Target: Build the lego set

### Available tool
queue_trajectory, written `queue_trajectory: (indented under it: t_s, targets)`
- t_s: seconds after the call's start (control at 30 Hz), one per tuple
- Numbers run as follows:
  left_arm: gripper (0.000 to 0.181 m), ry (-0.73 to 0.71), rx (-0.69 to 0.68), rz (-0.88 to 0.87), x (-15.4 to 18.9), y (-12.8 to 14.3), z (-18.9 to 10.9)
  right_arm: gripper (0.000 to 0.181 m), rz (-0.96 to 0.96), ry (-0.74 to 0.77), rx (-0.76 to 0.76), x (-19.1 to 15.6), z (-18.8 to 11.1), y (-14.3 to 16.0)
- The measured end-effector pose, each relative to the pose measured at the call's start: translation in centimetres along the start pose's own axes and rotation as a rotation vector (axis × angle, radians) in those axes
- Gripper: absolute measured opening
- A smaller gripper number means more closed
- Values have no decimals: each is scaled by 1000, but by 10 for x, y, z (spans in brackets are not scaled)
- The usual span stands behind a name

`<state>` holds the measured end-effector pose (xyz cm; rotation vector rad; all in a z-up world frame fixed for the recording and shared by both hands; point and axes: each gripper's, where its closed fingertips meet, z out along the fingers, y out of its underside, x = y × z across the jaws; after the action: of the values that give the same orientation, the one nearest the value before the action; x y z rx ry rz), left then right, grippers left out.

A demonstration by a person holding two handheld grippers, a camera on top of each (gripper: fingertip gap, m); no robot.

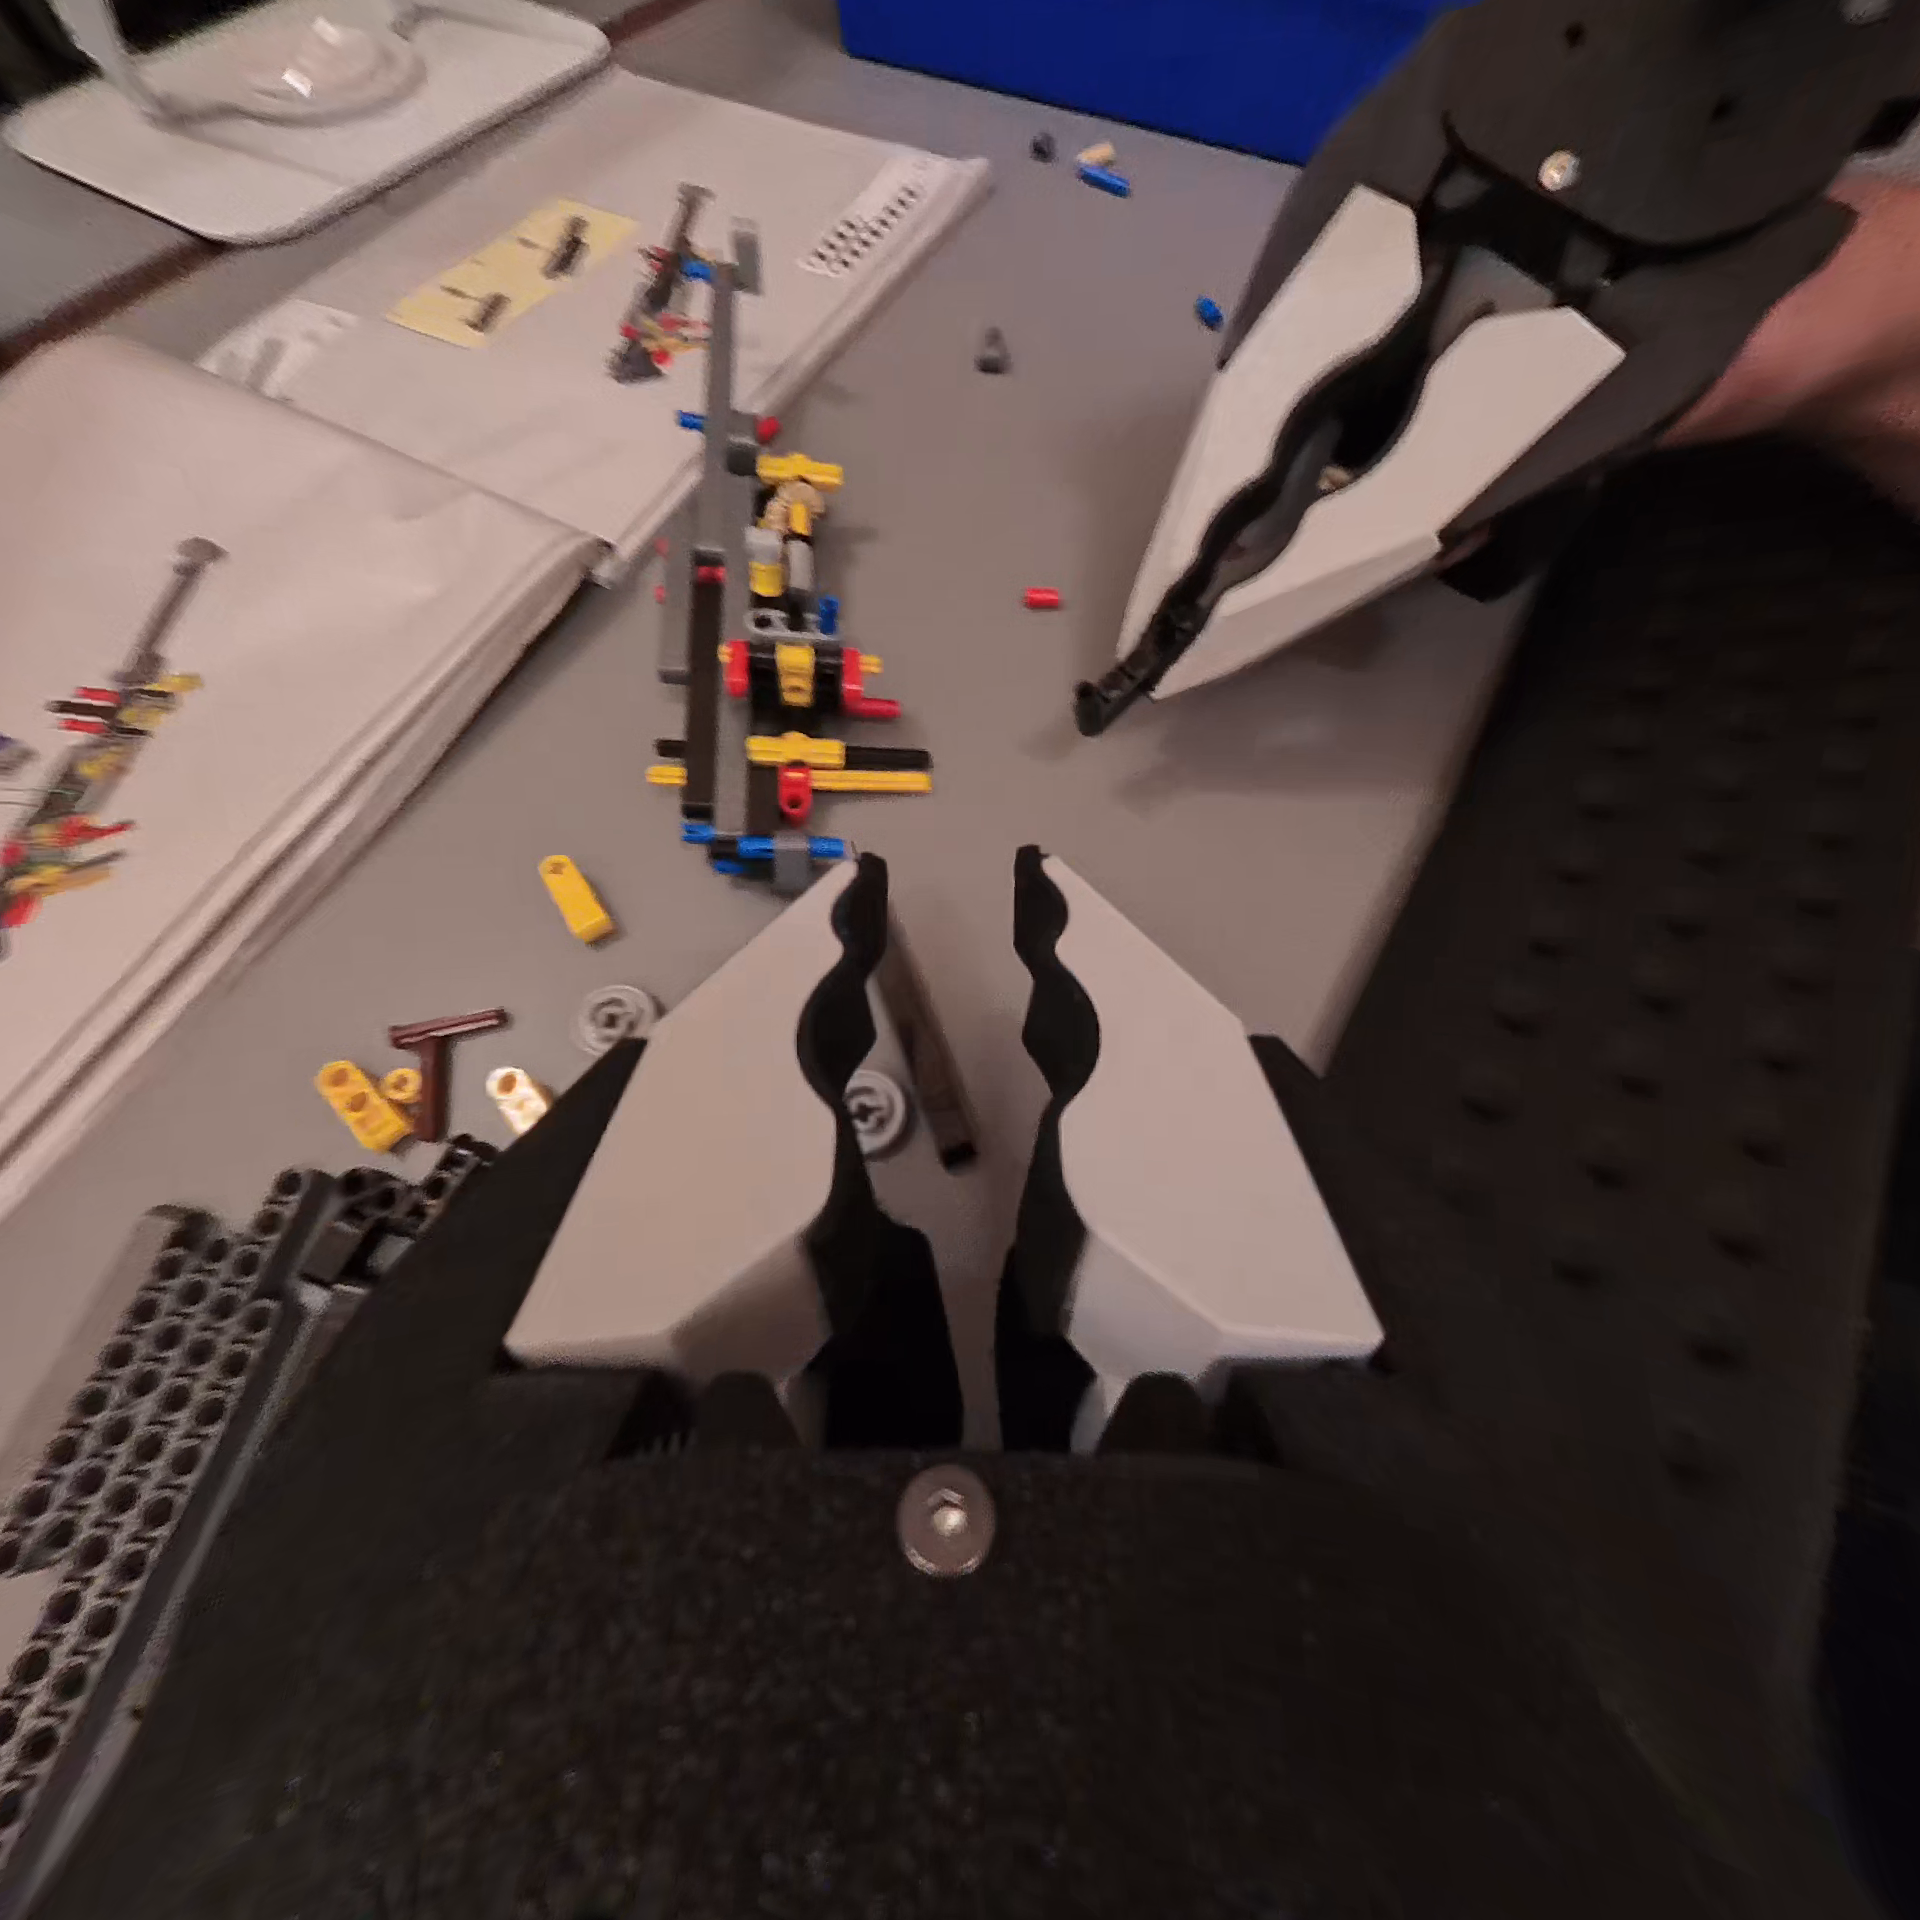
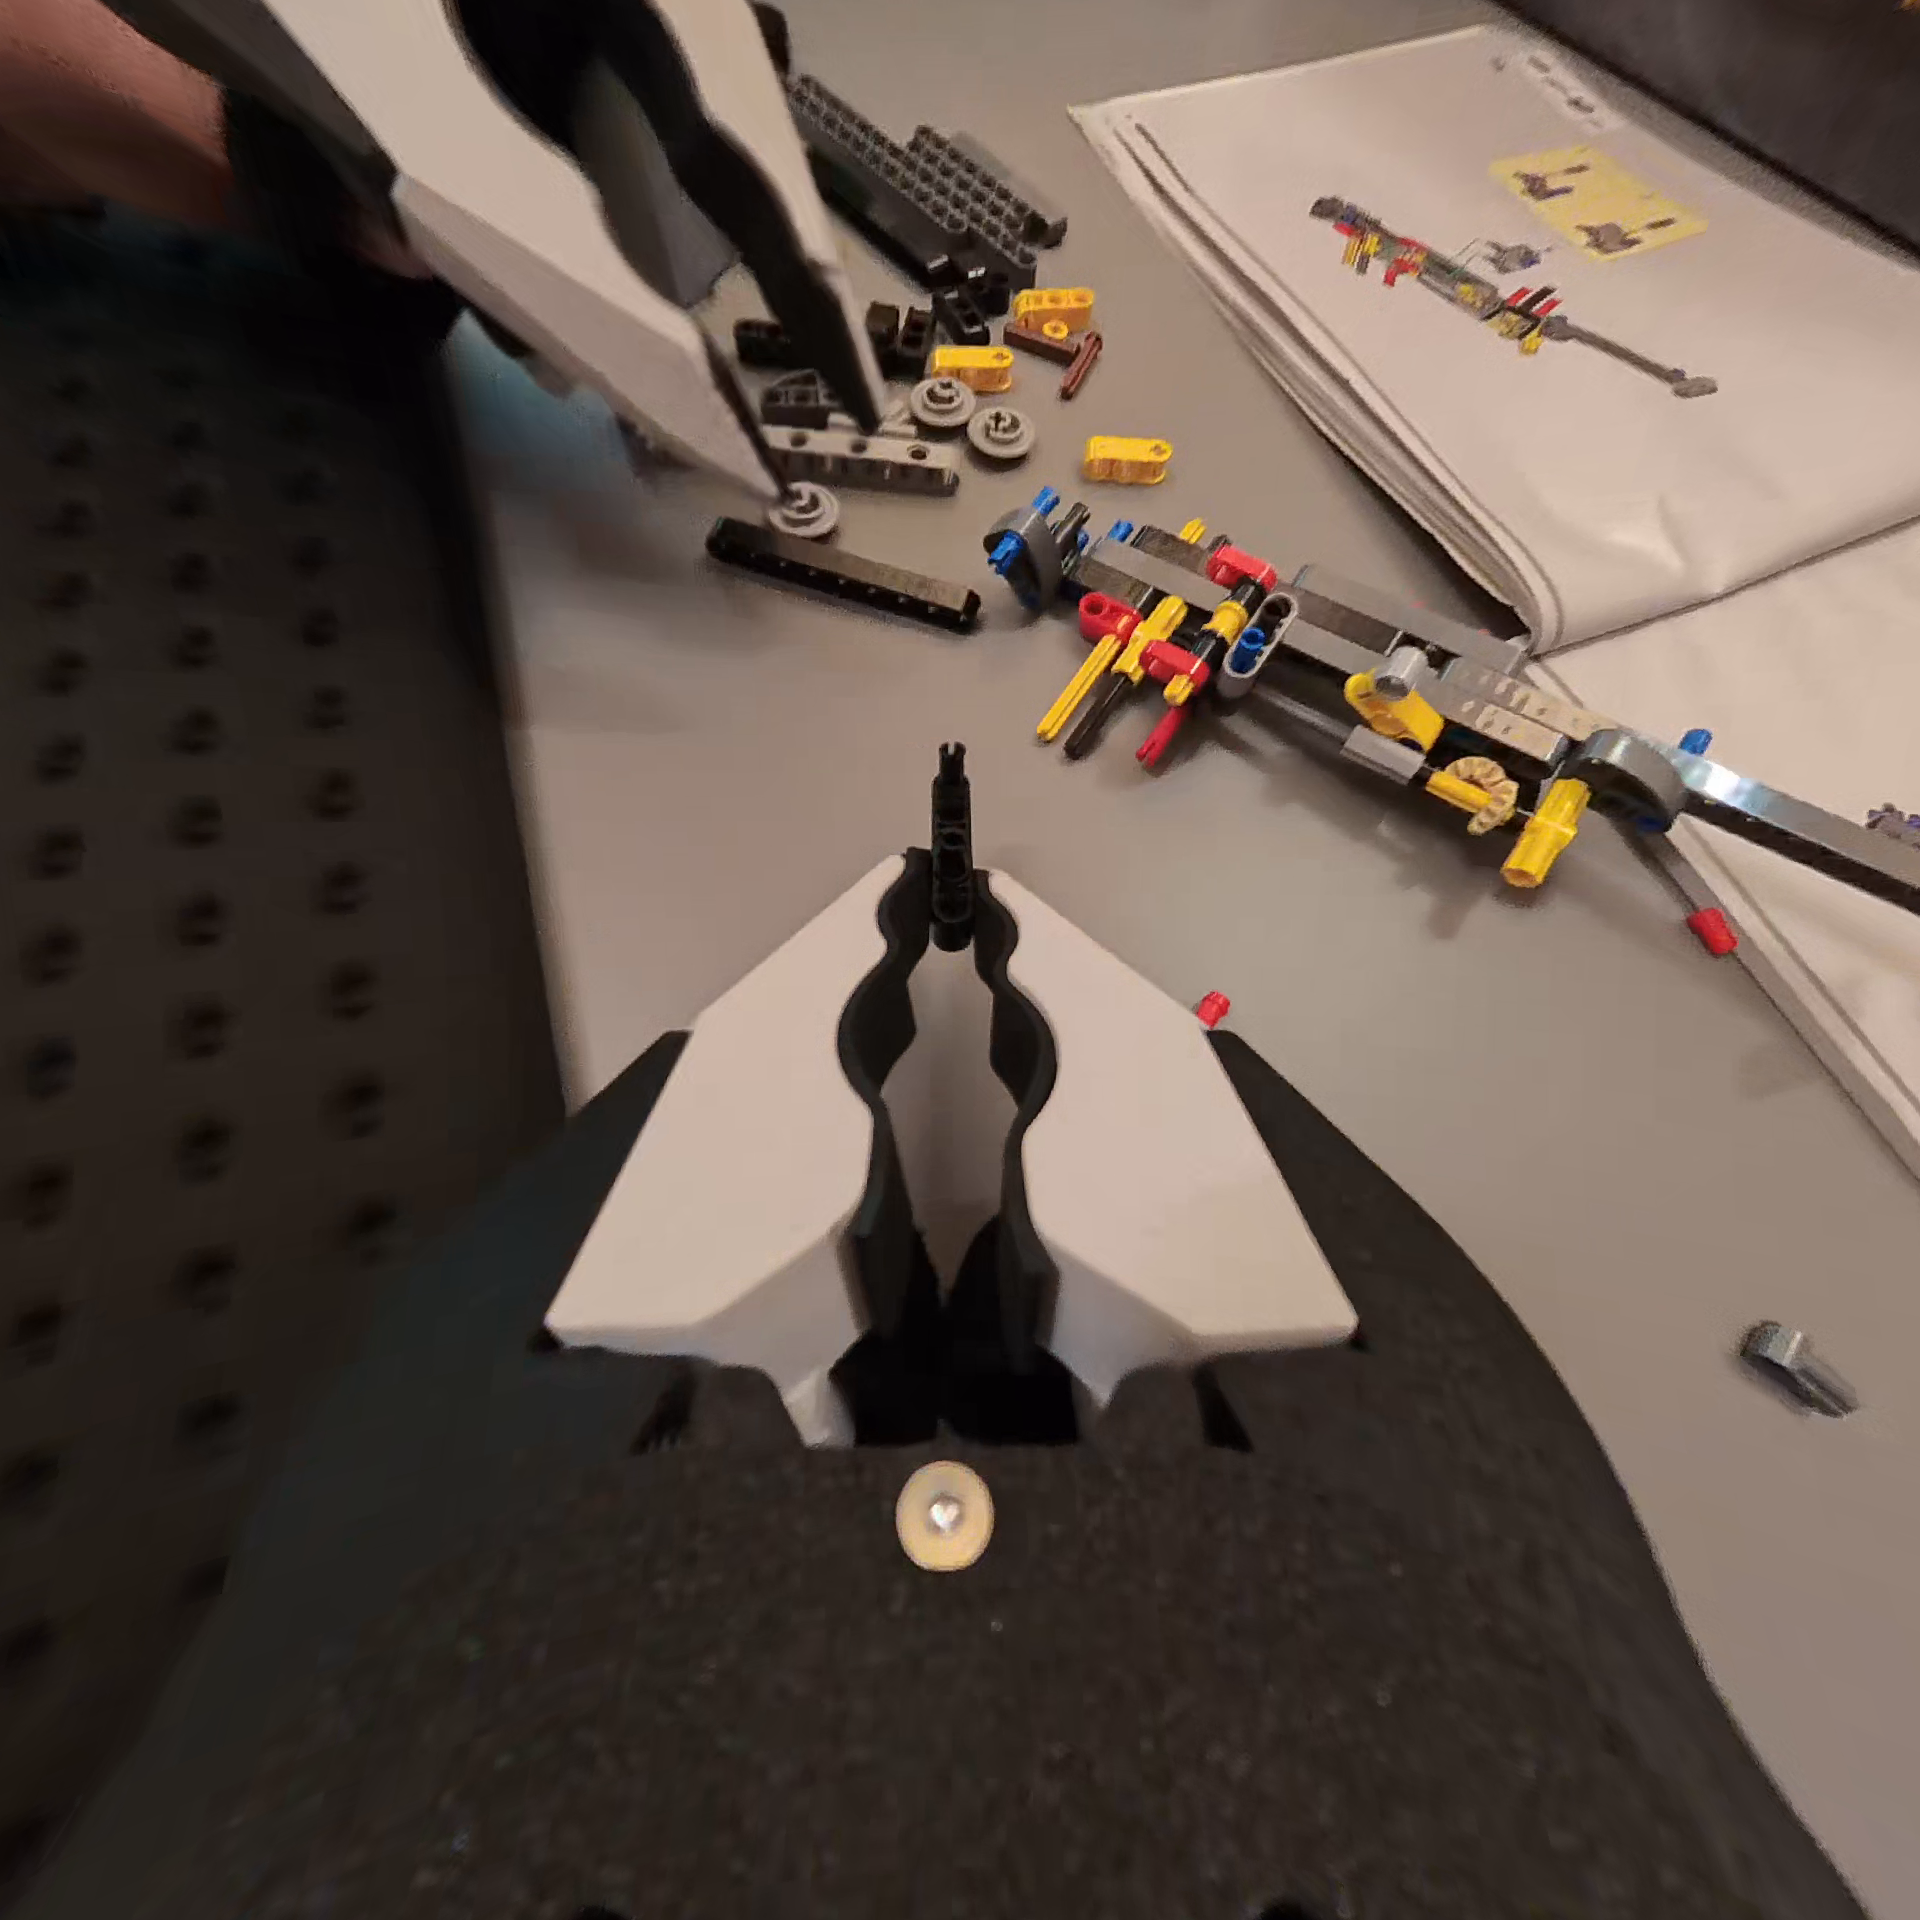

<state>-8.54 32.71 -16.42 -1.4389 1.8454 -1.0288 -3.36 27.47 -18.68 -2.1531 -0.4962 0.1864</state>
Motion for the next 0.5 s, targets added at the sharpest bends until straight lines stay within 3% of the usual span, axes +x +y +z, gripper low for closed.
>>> queue_trajectory:
  t_s: [0.07, 0.27, 0.5]
  targets:
    - [21, -47, 39, 35, -8, -3, -1, 6, -23, -45, -2, -8, 2, 5]
    - [30, -8, -166, 87, -9, 34, 6, 7, -94, -175, -78, -35, 8, 20]
    - [10, -18, -264, 144, -6, 49, 13, 14, -84, -193, -91, -35, 9, 20]
